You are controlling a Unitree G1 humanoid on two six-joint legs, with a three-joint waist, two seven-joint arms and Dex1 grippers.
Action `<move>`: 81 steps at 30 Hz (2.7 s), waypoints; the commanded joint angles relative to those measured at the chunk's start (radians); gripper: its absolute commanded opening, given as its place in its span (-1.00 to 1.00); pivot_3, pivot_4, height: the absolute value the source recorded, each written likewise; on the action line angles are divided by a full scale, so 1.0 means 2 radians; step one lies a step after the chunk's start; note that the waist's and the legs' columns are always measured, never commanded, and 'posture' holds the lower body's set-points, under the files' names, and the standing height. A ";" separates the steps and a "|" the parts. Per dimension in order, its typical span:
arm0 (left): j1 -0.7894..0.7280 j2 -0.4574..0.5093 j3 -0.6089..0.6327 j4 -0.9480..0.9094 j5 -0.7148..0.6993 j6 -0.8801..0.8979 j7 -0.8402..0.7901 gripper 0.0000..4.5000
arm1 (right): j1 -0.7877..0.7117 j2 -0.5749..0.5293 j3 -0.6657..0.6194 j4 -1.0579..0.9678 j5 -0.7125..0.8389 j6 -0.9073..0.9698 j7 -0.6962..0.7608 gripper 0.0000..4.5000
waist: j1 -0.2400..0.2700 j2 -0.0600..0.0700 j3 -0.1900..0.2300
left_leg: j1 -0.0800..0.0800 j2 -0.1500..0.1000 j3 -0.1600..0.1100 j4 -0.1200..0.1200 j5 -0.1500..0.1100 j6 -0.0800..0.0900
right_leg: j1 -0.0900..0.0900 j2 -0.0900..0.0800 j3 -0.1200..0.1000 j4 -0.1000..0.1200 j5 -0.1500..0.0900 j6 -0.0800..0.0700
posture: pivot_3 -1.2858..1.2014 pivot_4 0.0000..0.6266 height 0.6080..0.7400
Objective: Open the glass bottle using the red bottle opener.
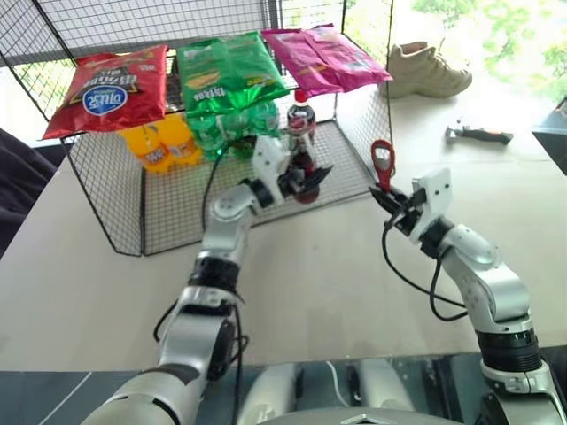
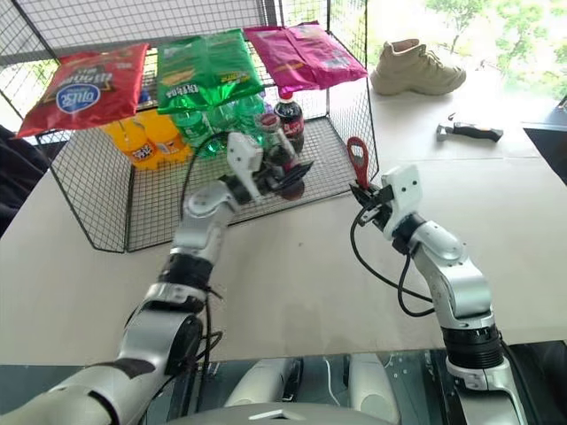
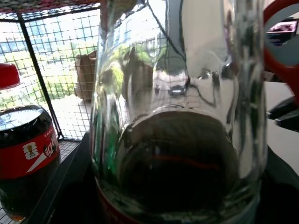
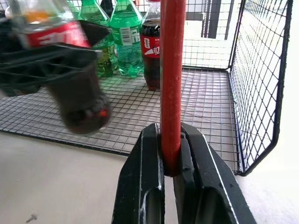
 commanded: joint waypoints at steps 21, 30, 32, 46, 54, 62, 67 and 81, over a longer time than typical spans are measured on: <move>0.143 0.048 -0.025 -0.139 -0.024 0.003 -0.049 0.68 | -0.026 0.006 0.003 0.012 -0.001 -0.021 0.015 -1.00 | 0.006 0.000 0.000 | 0.001 0.000 0.000 0.000 0.000 -0.001 | 0.000 0.000 0.000 0.001 0.000 0.000 | 0.03 -0.52 0.88; 0.142 0.044 -0.015 -0.151 -0.050 0.003 -0.048 0.98 | -0.031 0.006 0.006 0.021 -0.001 -0.023 0.019 -1.00 | 0.009 0.000 0.000 | 0.001 0.000 0.000 0.000 0.000 -0.001 | 0.000 0.000 0.000 0.001 0.000 0.000 | 0.03 -0.52 0.88; 0.140 0.042 -0.010 -0.158 -0.058 0.002 -0.043 0.98 | -0.032 0.007 0.006 0.022 -0.002 -0.024 0.019 -1.00 | 0.009 0.000 0.000 | 0.001 0.000 0.000 0.000 0.000 -0.001 | 0.000 0.000 0.000 0.001 0.000 0.000 | 0.03 -0.52 0.88; 0.129 0.041 -0.010 -0.194 -0.075 0.007 -0.035 0.98 | -0.039 0.009 0.007 0.036 -0.004 -0.029 0.026 -1.00 | 0.009 0.000 0.000 | 0.001 0.000 0.000 0.000 0.000 -0.001 | 0.000 0.000 0.000 0.001 0.000 0.000 | 0.03 -0.52 0.88; 0.131 0.044 -0.017 -0.190 -0.069 0.005 -0.041 0.98 | -0.041 0.011 0.009 0.037 -0.004 -0.029 0.026 -1.00 | 0.009 0.000 0.000 | 0.001 0.000 0.000 0.000 0.000 -0.001 | 0.000 0.000 0.000 0.001 0.000 0.000 | 0.03 -0.52 0.88; 0.132 0.042 -0.015 -0.189 -0.079 0.010 -0.044 0.42 | -0.042 0.012 0.009 0.036 -0.006 -0.029 0.027 -1.00 | 0.009 0.000 0.000 | 0.001 0.000 0.000 0.000 0.000 -0.001 | 0.000 0.000 0.000 0.001 0.000 0.000 | 0.03 -0.52 0.88; 0.136 0.045 -0.018 -0.183 -0.075 0.011 -0.047 -0.12 | -0.048 0.011 0.020 0.031 -0.015 -0.034 0.031 -1.00 | 0.009 0.000 0.000 | 0.001 0.000 0.000 0.000 0.000 -0.001 | 0.000 0.000 0.000 0.001 0.000 0.000 | 0.03 -0.52 0.88; 0.140 0.048 -0.022 -0.175 -0.057 0.020 -0.029 -0.12 | -0.080 -0.008 0.169 0.078 -0.290 -0.326 -0.027 -1.00 | 0.010 0.000 0.000 | 0.007 0.000 0.001 -0.001 0.000 -0.001 | 0.005 0.000 0.000 0.000 0.000 0.000 | 0.03 -0.52 0.88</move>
